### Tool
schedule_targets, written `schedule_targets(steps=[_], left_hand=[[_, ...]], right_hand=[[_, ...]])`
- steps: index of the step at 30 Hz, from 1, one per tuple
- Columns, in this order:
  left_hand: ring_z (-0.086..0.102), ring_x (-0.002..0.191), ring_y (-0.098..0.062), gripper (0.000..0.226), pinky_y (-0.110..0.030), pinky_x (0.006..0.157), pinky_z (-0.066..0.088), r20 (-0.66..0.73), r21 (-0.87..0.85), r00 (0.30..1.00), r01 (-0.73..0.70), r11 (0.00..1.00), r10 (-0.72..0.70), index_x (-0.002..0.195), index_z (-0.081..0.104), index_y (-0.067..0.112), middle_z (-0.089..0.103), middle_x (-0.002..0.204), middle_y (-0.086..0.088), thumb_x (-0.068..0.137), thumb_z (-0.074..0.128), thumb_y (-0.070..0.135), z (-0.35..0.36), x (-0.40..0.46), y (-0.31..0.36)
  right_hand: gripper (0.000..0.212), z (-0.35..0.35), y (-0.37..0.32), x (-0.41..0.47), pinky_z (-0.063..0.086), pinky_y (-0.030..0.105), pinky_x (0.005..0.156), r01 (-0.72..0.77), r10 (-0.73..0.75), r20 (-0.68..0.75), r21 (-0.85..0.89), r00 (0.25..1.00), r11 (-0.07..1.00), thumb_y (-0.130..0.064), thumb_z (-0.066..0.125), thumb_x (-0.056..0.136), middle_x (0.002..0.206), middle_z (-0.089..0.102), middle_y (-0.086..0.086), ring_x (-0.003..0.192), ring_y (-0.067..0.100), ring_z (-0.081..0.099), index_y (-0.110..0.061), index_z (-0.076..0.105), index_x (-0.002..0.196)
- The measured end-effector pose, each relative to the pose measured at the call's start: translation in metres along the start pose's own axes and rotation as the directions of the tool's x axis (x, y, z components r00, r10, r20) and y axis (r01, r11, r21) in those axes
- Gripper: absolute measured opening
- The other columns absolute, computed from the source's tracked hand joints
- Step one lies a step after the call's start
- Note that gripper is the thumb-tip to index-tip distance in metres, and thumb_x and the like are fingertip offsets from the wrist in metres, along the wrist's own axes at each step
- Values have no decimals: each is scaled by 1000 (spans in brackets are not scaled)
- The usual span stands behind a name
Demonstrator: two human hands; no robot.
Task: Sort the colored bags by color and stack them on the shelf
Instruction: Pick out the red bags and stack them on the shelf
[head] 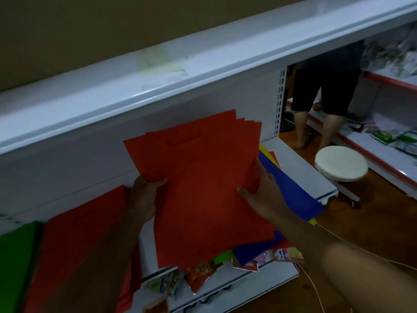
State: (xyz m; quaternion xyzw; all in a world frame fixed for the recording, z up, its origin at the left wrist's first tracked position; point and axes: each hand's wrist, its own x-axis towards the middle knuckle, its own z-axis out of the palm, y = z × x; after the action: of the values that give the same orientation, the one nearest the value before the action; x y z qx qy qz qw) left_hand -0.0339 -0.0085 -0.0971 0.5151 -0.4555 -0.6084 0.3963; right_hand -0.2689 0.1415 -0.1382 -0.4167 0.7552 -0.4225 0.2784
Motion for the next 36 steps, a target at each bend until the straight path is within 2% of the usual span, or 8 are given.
schedule_targets(steps=[3,8,12,17,22,31,34,36], left_hand=[[65,102,-29,39,-44,92,51,-84,24,996,22,999,-20,118,63,3,69,108,-12,80,68,-2,-28,-3,12],[68,87,-23,46,-31,66,55,-132,244,991,7,970,26,115,62,13,70,100,-8,73,75,-1,-86,-19,24],[66,96,-24,58,-29,69,54,-190,319,969,-89,943,156,120,59,19,68,109,-4,69,77,-3,-148,-32,32],[54,114,-15,118,-30,84,50,-306,412,901,-166,896,307,153,8,29,44,135,7,63,79,-1,-225,-42,42],[58,115,-25,71,-40,99,48,-311,594,866,-145,792,392,138,49,16,58,131,-10,68,65,11,-290,-42,48],[59,114,-31,72,-49,98,49,-238,633,945,-26,774,225,138,48,18,58,131,-14,71,64,-5,-364,-1,-20],[57,117,-25,73,-42,102,46,-229,644,953,-3,765,197,137,48,22,58,132,-8,71,76,7,-371,17,-42],[55,120,-27,69,-40,104,44,-201,703,958,-4,711,204,137,49,17,55,133,-11,74,78,15,-368,22,-48]], right_hand=[[97,17,-23,-3,33,35,107,95,-98,49,50,994,994,-34,71,85,151,33,-4,136,18,37,-33,3,154],[77,58,-69,-16,26,15,104,220,-234,178,93,956,971,-16,61,90,137,32,-26,127,-2,37,-33,18,152],[67,103,-102,-24,27,8,96,290,-281,219,-10,934,957,-6,59,87,140,46,-2,122,8,46,-23,36,147],[54,165,-147,-53,34,17,100,340,-318,271,-37,909,940,-9,58,89,140,48,4,122,15,50,-17,46,141],[56,220,-172,-75,30,12,98,353,-327,338,-18,883,935,-10,58,90,142,45,4,123,11,47,-18,42,143],[60,285,-168,-91,20,1,90,301,-204,463,-145,863,943,-10,61,92,143,43,4,121,6,40,-17,35,146],[69,303,-157,-87,22,12,101,264,-137,465,-220,875,939,-14,60,91,147,38,4,131,16,36,-19,25,151],[80,313,-145,-80,24,34,113,241,-77,461,-309,884,920,-28,61,87,154,27,1,139,26,27,-30,15,153]])
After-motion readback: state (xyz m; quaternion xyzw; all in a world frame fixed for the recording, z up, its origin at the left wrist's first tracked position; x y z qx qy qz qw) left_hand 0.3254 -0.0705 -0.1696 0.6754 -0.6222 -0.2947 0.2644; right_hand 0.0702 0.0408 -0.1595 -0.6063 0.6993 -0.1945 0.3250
